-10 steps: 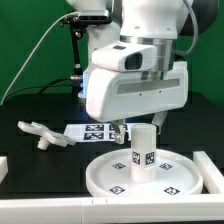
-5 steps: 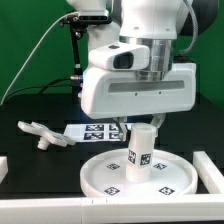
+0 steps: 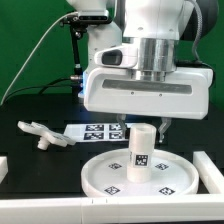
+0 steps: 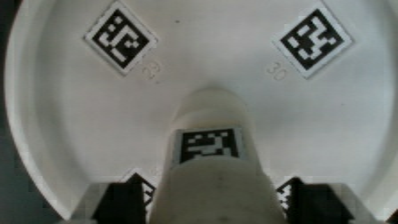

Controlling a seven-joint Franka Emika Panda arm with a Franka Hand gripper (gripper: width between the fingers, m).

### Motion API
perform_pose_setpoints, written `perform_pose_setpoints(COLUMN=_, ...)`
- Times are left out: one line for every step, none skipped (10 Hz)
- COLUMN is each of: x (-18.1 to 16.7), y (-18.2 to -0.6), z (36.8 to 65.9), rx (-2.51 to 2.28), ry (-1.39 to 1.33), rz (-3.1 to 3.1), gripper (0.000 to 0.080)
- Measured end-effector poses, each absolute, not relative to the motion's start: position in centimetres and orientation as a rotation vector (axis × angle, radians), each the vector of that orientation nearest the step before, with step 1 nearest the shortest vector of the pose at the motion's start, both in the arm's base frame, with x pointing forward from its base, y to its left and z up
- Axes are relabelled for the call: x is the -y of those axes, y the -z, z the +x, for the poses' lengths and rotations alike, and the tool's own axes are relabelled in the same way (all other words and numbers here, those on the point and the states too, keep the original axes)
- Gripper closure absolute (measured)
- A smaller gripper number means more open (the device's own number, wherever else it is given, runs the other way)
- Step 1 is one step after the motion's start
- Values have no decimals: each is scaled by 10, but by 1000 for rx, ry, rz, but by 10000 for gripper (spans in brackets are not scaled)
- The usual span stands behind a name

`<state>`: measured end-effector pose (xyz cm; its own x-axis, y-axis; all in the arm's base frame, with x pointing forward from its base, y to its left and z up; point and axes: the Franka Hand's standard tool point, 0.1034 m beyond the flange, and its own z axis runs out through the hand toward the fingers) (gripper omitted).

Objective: Assemble round table

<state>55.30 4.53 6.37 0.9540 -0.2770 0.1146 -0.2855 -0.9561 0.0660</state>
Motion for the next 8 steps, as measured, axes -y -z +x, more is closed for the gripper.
perform_pose_setpoints(x=-53, y=-60, z=553, rx=640, ry=-163, rz=2992, gripper=408)
perform_pose_setpoints(x=-53, y=-61, z=554, rx=812, ry=-168, rz=2968, gripper=412)
perform_pose_setpoints(x=-53, y=-61, z=555, rx=1000, ry=-169, rz=2937, gripper=412)
perform_pose_setpoints(x=-55, y=-59, z=556, rx=1202, ry=-173, rz=2886, gripper=418)
perform_pose_setpoints(x=-54, y=-59, z=557, rx=1290, ry=-178, rz=2868, gripper=418)
perform_pose_setpoints(x=-54, y=-58, z=556, rx=1323, ry=-175, rz=2856, gripper=419)
perform_pose_setpoints(x=-54, y=-58, z=556, rx=1313, ry=-175, rz=2860, gripper=419)
perform_pose_setpoints(x=-56, y=-59, z=553, rx=1219, ry=-142, rz=2889, gripper=335)
